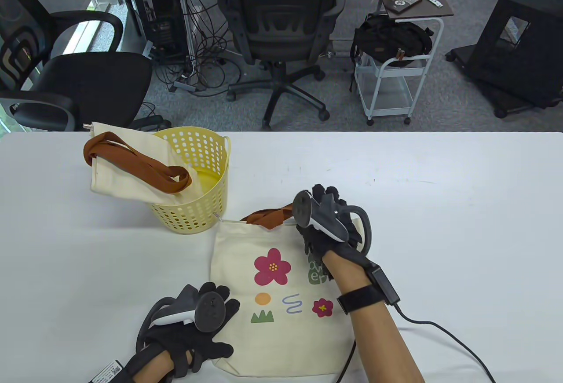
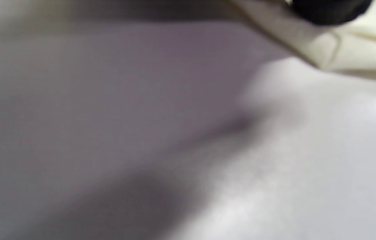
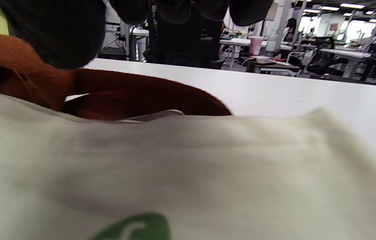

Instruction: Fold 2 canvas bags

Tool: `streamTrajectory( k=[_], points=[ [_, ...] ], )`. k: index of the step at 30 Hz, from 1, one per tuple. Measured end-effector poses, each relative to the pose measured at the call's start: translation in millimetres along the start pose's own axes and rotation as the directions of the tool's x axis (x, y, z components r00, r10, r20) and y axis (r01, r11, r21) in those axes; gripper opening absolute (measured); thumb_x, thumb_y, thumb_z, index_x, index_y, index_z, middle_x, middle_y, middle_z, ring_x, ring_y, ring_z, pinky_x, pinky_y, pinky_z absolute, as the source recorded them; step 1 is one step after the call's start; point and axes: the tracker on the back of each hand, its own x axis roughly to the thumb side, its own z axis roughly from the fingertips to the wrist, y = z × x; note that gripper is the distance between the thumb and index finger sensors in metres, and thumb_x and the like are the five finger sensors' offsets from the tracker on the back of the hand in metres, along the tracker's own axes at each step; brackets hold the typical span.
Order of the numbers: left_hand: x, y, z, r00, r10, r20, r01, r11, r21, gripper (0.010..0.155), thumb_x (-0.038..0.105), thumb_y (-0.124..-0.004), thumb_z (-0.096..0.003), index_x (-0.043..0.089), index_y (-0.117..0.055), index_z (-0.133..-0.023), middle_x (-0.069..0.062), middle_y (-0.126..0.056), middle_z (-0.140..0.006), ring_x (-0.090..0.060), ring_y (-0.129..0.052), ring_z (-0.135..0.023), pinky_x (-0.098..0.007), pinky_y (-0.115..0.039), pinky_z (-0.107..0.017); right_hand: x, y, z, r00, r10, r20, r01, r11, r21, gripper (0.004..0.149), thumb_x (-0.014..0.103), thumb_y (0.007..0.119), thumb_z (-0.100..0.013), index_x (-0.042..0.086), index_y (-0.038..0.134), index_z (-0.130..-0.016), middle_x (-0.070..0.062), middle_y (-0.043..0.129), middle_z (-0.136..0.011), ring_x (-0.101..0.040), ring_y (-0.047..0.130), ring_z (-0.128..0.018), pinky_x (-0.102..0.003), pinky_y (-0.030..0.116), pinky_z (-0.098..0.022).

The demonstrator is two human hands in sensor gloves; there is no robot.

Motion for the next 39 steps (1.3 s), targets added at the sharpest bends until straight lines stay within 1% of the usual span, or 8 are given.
streamTrajectory(
  k=[9, 11, 18, 25, 29, 32, 34, 39],
  points=[
    [-1, 0, 0, 0.999, 0.032, 0.011, -0.032, 0.999, 0.005, 0.092, 0.062, -0.072, -0.0399, 0.036, -0.01, -0.104, 0.002, 0.012, -0.108, -0.034, 0.016, -0.102, -0.062, -0.002, -0.074, 36, 25, -60, 0.989, 0.135, 0.068, -0.146, 0.97, 0.196, 0.067, 0.035, 0.093, -0.042, 0.034, 0.061, -0.101, 0.0, 0.05, -0.116, -0.033, 0.048, -0.108, -0.053, 0.053, -0.078],
    [-2, 0, 0, 0.999, 0.042, 0.014, -0.042, 0.999, 0.009, 0.092, 0.061, -0.072, -0.0398, 0.036, -0.011, -0.104, 0.002, 0.011, -0.108, -0.033, 0.016, -0.102, -0.062, -0.001, -0.074, 43, 35, -62, 0.982, 0.156, 0.107, -0.176, 0.962, 0.208, 0.056, 0.032, 0.092, -0.043, 0.03, 0.073, -0.095, 0.0, 0.055, -0.114, -0.033, 0.051, -0.107, -0.053, 0.055, -0.078],
    [-1, 0, 0, 0.999, 0.049, 0.018, -0.049, 0.999, 0.015, 0.093, 0.06, -0.074, -0.0395, 0.036, -0.012, -0.104, 0.002, 0.011, -0.108, -0.034, 0.016, -0.102, -0.062, -0.001, -0.073, 46, 36, -58, 0.959, 0.26, 0.114, -0.264, 0.964, 0.025, 0.039, 0.034, 0.092, -0.041, 0.028, 0.087, -0.078, 0.003, 0.08, -0.101, -0.028, 0.077, -0.096, -0.048, 0.07, -0.069],
    [-1, 0, 0, 0.999, 0.045, 0.016, -0.045, 0.999, 0.02, 0.094, 0.06, -0.075, -0.0386, 0.036, -0.013, -0.104, 0.003, 0.01, -0.109, -0.033, 0.015, -0.103, -0.062, -0.002, -0.074, 4, -18, -64, 0.992, -0.079, -0.1, 0.057, 0.977, -0.207, 0.041, 0.039, 0.089, -0.042, 0.025, 0.086, -0.08, 0.0, 0.083, -0.098, -0.03, 0.081, -0.092, -0.048, 0.074, -0.065],
    [-1, 0, 0, 0.999, 0.047, 0.015, -0.047, 0.999, 0.017, 0.094, 0.059, -0.076, -0.0387, 0.036, -0.013, -0.104, 0.002, 0.01, -0.108, -0.034, 0.015, -0.103, -0.062, -0.002, -0.073, -33, -38, -61, 0.891, -0.403, -0.21, 0.32, 0.885, -0.339, 0.039, 0.045, 0.087, -0.042, 0.023, 0.089, -0.076, -0.001, 0.087, -0.094, -0.031, 0.086, -0.086, -0.047, 0.077, -0.061],
    [-1, 0, 0, 0.999, 0.048, 0.013, -0.048, 0.999, 0.019, 0.094, 0.059, -0.076, -0.0385, 0.036, -0.013, -0.104, 0.003, 0.01, -0.108, -0.033, 0.015, -0.103, -0.062, -0.002, -0.073, -59, -40, -60, 0.757, -0.588, -0.286, 0.445, 0.784, -0.433, 0.038, 0.049, 0.082, -0.044, 0.022, 0.094, -0.068, -0.002, 0.092, -0.089, -0.032, 0.09, -0.082, -0.048, 0.079, -0.058],
    [-1, 0, 1, 0.999, 0.048, 0.012, -0.049, 0.999, 0.019, 0.094, 0.06, -0.075, -0.0384, 0.037, -0.012, -0.104, 0.003, 0.01, -0.108, -0.033, 0.015, -0.103, -0.062, -0.002, -0.073, -70, -35, -62, 0.715, -0.614, -0.334, 0.482, 0.779, -0.401, 0.038, 0.048, 0.083, -0.044, 0.021, 0.094, -0.068, -0.004, 0.092, -0.089, -0.034, 0.09, -0.081, -0.049, 0.079, -0.058],
    [-1, 0, 1, 0.999, 0.048, 0.011, -0.048, 0.999, 0.018, 0.094, 0.06, -0.075, -0.0385, 0.037, -0.012, -0.104, 0.003, 0.011, -0.108, -0.033, 0.015, -0.103, -0.061, -0.002, -0.073, -79, -15, -71, 0.78, -0.461, -0.423, 0.361, 0.884, -0.297, 0.039, 0.049, 0.083, -0.044, 0.023, 0.092, -0.071, -0.003, 0.089, -0.092, -0.033, 0.087, -0.084, -0.049, 0.078, -0.06]
  ],
)
